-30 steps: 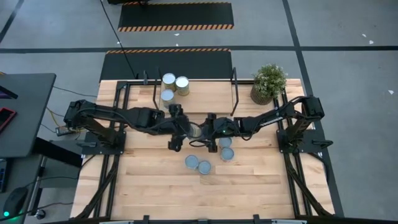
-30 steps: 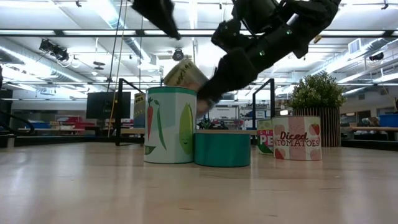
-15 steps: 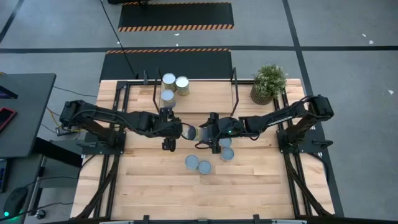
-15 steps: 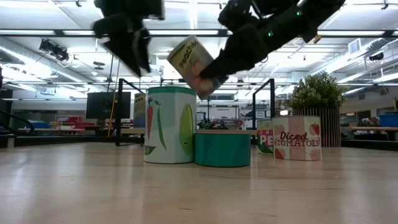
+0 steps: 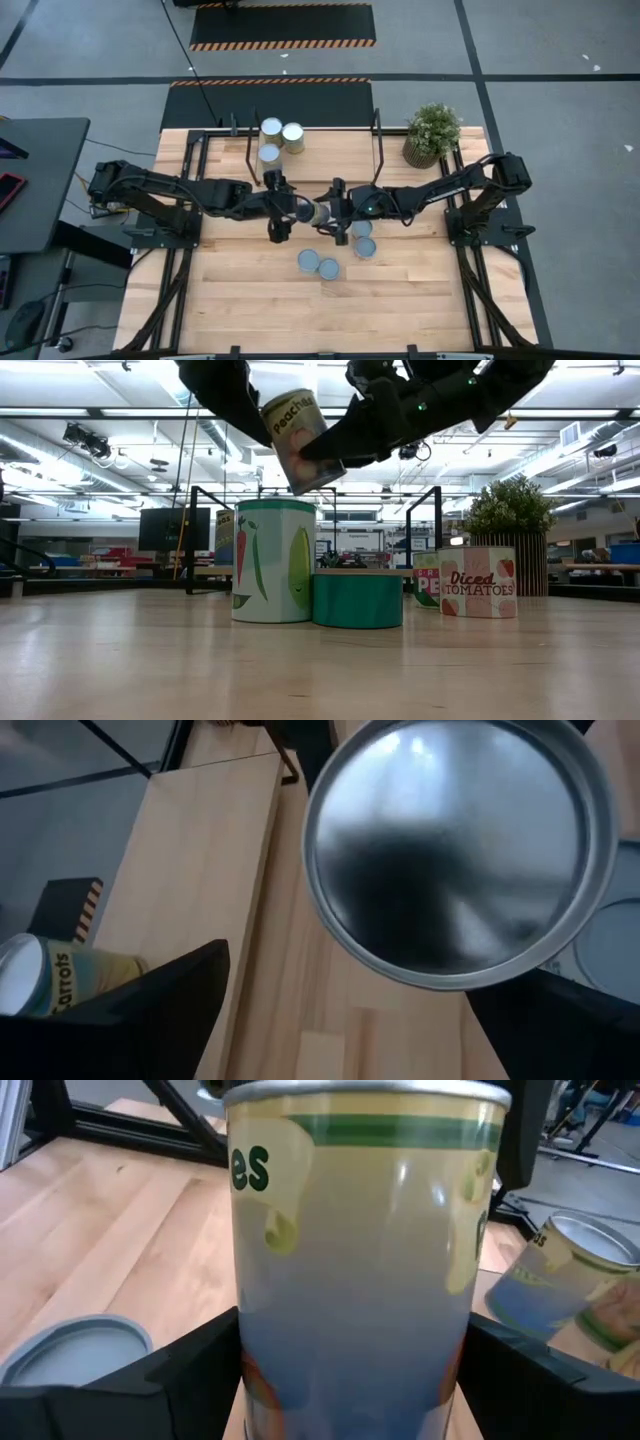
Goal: Pick and place cans onto a shelf
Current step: Put the canned peaches on the shelf
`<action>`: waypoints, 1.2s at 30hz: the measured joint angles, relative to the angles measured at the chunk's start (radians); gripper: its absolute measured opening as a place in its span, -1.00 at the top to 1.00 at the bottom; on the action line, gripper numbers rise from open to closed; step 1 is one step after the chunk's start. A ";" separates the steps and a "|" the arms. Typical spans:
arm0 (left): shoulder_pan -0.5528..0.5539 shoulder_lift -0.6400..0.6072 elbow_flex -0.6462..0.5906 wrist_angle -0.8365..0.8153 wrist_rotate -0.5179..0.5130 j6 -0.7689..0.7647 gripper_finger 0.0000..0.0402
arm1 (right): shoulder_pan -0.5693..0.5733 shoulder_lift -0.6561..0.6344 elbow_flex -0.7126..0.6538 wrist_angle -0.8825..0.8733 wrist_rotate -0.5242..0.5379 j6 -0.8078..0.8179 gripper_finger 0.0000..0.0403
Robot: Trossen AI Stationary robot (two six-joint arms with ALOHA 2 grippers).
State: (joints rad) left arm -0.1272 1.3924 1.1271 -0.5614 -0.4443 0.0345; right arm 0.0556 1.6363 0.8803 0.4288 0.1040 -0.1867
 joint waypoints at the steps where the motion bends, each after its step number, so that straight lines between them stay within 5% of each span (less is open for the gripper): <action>1: 0.000 0.001 0.000 0.005 0.000 0.001 -0.98 | 0.000 0.000 0.000 0.005 0.001 0.000 -0.62; 18: -0.013 0.001 0.003 0.070 -0.007 0.015 -0.98 | -0.005 0.000 0.000 0.008 -0.004 -0.003 -0.62; 28: -0.047 -0.109 0.002 -0.157 -0.054 -0.087 -0.98 | -0.042 -0.011 0.002 0.006 -0.007 -0.027 -0.62; 36: -0.057 -0.270 -0.192 -0.057 -0.003 -0.156 -0.98 | -0.110 0.000 0.002 0.017 -0.003 -0.013 -0.63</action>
State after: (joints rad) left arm -0.1841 1.1223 0.9353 -0.6180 -0.4478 -0.1214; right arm -0.0540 1.6363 0.8820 0.4455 0.1012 -0.1992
